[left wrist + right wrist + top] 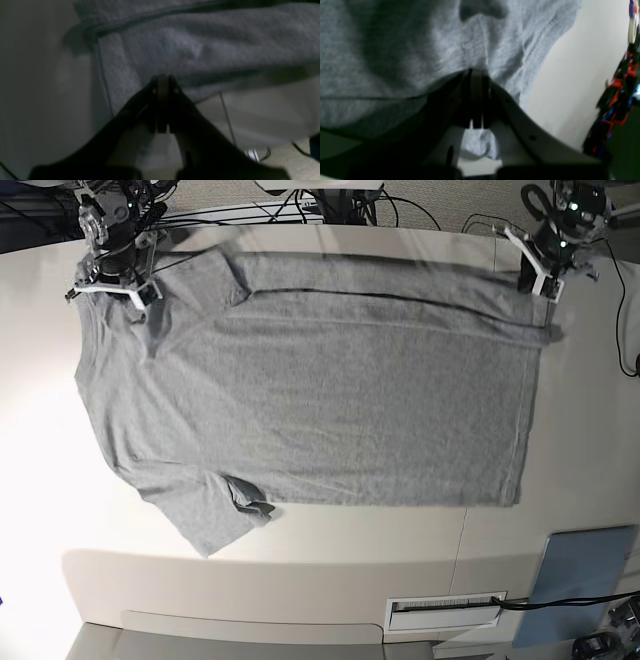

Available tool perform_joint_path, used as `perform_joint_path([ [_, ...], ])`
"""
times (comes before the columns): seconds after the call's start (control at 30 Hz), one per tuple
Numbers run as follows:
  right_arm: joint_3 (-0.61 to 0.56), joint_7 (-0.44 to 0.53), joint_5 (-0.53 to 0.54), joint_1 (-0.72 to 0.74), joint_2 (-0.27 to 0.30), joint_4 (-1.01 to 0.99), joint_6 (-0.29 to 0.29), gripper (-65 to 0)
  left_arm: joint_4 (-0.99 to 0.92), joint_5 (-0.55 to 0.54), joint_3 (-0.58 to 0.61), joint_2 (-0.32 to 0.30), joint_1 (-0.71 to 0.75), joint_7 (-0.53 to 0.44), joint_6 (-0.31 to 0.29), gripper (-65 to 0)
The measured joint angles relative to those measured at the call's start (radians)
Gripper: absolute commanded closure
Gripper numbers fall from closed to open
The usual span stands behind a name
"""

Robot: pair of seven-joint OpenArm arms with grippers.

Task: Fold the T-shirt properly
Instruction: 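Lay the shoulder edge down and adjust the grips along the collar edge, then move both grippers to the hem corners and grasp them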

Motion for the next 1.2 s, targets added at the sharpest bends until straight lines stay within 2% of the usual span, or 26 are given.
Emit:
perform_joint_path([
  [0.4, -0.002, -0.009, -0.044, -0.003, 0.0, 0.002, 0.004, 0.0, 0.062, 0.008, -0.003, 0.0, 0.117, 0.008, 0.01, 0.0],
  [0.6, -0.004, -0.044, -0.068, -0.005, 0.017, 0.002, 0.009, 0.0, 0.067, -0.006, -0.06, 0.006, 0.123, 0.06, -0.04, 0.0],
  [0.73, -0.005, -0.043, -0.042, -0.006, 0.059, 0.004, 0.019, 0.0, 0.066, -0.046, -0.116, 0.01, 0.132, 0.113, -0.086, 0.0],
  [0.87, -0.005, -0.035, -0.015, -0.011, 0.077, 0.061, 0.011, 0.0, 0.066, -0.116, -0.169, 0.012, 0.139, 0.198, -0.152, 0.0],
  [0.9, -0.005, -0.027, -0.016, -0.011, 0.077, 0.082, -0.011, 0.0, 0.064, -0.092, -0.17, 0.01, 0.141, 0.328, -0.159, 0.0],
  [0.93, -0.005, -0.019, -0.017, -0.011, 0.078, 0.101, -0.03, 0.0, 0.054, -0.072, -0.169, 0.024, 0.152, 0.385, -0.161, 0.0],
  [1.03, -0.006, 0.023, -0.018, -0.003, 0.076, 0.159, -0.062, 0.0, 0.126, -0.143, -0.2, 0.034, 0.18, 0.365, -0.203, -0.2],
  [1.13, -0.006, 0.012, -0.018, 0.041, 0.078, 0.165, -0.076, 0.0, 0.223, -0.178, -0.231, 0.016, 0.134, 0.264, -0.187, -9.5],
  [1.2, -0.007, 0.012, -0.031, 0.084, 0.077, 0.166, -0.072, 0.0, 0.26, -0.172, -0.24, 0.015, 0.146, 0.24, -0.188, -16.9],
])
